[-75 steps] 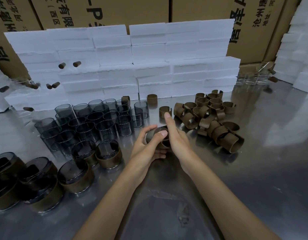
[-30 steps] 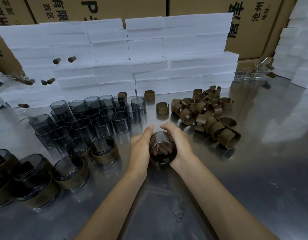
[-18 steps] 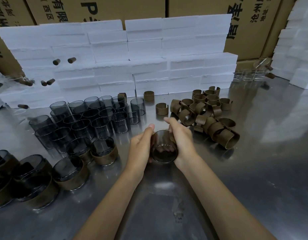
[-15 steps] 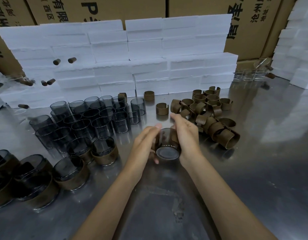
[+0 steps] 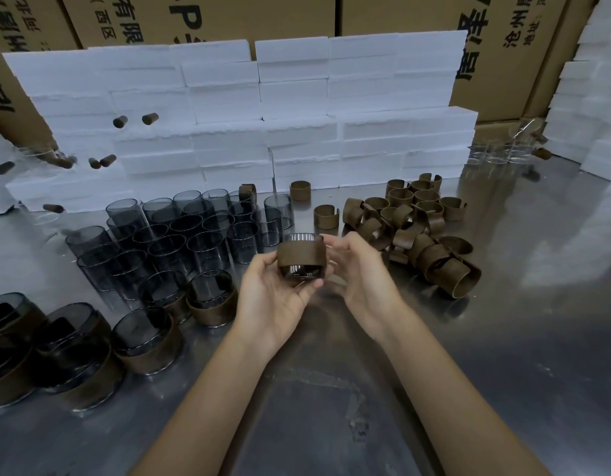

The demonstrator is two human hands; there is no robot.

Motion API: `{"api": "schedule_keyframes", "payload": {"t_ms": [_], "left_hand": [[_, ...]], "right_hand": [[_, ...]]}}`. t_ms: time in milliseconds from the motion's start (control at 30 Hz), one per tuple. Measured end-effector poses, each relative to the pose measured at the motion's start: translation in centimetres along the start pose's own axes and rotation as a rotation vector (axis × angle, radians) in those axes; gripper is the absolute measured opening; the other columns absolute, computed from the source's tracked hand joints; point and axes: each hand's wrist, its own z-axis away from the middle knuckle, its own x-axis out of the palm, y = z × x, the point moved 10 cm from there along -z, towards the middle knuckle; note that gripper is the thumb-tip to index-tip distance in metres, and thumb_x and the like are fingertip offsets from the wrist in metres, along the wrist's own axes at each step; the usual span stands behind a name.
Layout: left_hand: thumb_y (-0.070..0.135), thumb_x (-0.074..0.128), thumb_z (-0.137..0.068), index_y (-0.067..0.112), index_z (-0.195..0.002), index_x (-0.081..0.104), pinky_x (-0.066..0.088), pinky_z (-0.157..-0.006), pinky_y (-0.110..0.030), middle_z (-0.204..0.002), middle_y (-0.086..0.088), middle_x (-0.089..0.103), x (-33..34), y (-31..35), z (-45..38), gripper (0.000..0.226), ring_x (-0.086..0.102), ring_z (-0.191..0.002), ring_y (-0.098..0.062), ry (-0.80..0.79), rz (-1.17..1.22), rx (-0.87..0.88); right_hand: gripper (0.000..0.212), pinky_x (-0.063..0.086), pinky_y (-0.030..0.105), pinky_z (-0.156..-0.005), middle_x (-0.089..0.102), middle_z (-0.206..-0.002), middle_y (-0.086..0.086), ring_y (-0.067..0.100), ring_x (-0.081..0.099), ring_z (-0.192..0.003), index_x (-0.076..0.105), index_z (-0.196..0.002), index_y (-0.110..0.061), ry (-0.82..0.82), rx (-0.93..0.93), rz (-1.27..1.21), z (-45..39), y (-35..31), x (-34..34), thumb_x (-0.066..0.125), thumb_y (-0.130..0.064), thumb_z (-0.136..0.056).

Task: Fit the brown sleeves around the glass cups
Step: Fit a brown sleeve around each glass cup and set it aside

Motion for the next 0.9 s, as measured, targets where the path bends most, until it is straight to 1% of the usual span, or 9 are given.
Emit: {"api": "schedule_keyframes", "payload": {"t_ms": [133,200,267,400,500,633,767,833,900], "left_hand": [[0.024,0.034,-0.104,-0.002,-0.127,0.060,0.055,-0.087,-0.036,-0.124,-0.024,0.068,-0.2,0.6,-0.1,0.044,0.072,-0.101,-0.034,0.005,0.004,0.034],[0.024,0.033,-0.105,-0.005,-0.133,0.057,0.056,-0.096,-0.043,-0.132,-0.028,0.064,-0.3,0.7,-0.2,0.047,0.068,-0.112,-0.038,0.007,0.027,0.041],[0.025,0.033,-0.105,-0.010,-0.138,0.052,0.056,-0.099,-0.045,-0.137,-0.031,0.060,-0.5,0.5,-0.3,0.052,0.064,-0.120,-0.043,0.018,0.028,0.031],[0.025,0.034,-0.107,-0.009,-0.133,0.058,0.053,-0.102,-0.044,-0.130,-0.029,0.066,-1.3,0.5,-0.7,0.049,0.070,-0.113,-0.040,0.064,-0.034,0.015],[0.022,0.036,-0.108,-0.007,-0.128,0.062,0.055,-0.100,-0.042,-0.126,-0.027,0.068,-1.6,0.5,-1.0,0.044,0.069,-0.115,-0.036,0.080,-0.093,0.039],[0.007,0.041,-0.107,0.001,-0.131,0.062,0.054,-0.103,-0.052,-0.124,-0.028,0.069,-1.8,0.9,-1.3,0.032,0.065,-0.119,-0.042,0.129,-0.682,0.183],[-0.005,0.051,-0.096,0.010,-0.136,0.060,0.047,-0.109,-0.042,-0.133,-0.012,0.064,2.7,-0.2,0.4,0.044,0.057,-0.128,-0.025,-0.165,-1.557,0.570],[0.002,0.054,-0.097,0.012,-0.141,0.055,0.046,-0.110,-0.040,-0.140,-0.011,0.059,2.0,-1.4,0.3,0.045,0.053,-0.132,-0.026,-0.187,-1.707,0.525],[0.012,0.060,-0.099,0.012,-0.148,0.048,0.043,-0.112,-0.035,-0.147,-0.009,0.054,0.5,-1.6,-0.2,0.051,0.052,-0.136,-0.025,-0.070,-1.792,0.387]], "right_hand": [[0.028,0.048,0.037,-0.094,0.072,-0.103,0.002,0.018,0.063,-0.097,0.071,-0.112,-0.013,-0.112,-0.066,0.183,0.2,0.0,1.9,0.068,-0.026,-0.087],[0.025,0.053,0.023,-0.090,0.077,-0.102,-0.011,0.006,0.070,-0.100,0.071,-0.110,-0.025,-0.108,-0.145,0.281,0.2,-0.4,2.3,0.078,-0.024,-0.086],[0.033,0.052,0.012,-0.082,0.075,-0.102,-0.022,-0.005,0.069,-0.098,0.067,-0.112,-0.033,-0.076,-0.246,0.359,0.3,-0.9,2.4,0.083,-0.026,-0.084],[0.065,0.041,0.009,-0.093,0.056,-0.121,-0.026,-0.001,0.051,-0.120,0.059,-0.129,-0.043,0.085,-0.407,0.621,0.6,-1.7,1.9,0.083,-0.055,-0.069],[0.072,0.034,0.001,-0.084,0.045,-0.115,-0.035,-0.008,0.045,-0.111,0.056,-0.133,-0.040,0.170,-0.514,0.737,1.3,-2.8,1.7,0.082,-0.054,-0.067],[0.060,0.035,-0.002,-0.084,0.059,-0.117,-0.024,-0.015,0.051,-0.109,0.055,-0.120,-0.040,0.263,-0.572,0.591,1.9,-4.2,0.6,0.082,-0.044,-0.066],[0.055,0.040,0.003,-0.083,0.063,-0.107,-0.026,-0.016,0.056,-0.104,0.051,-0.107,-0.043,0.218,-0.501,0.512,1.9,-4.2,0.5,0.081,-0.040,-0.061],[0.058,0.039,-0.001,-0.080,0.061,-0.106,-0.035,-0.021,0.053,-0.104,0.051,-0.110,-0.044,0.122,-0.482,0.604,1.9,-3.9,1.8,0.082,-0.040,-0.062],[0.060,0.039,0.003,-0.080,0.060,-0.102,-0.035,-0.017,0.054,-0.103,0.049,-0.113,-0.042,0.020,-0.458,0.770,1.7,-3.4,3.8,0.084,-0.038,-0.065]]}}
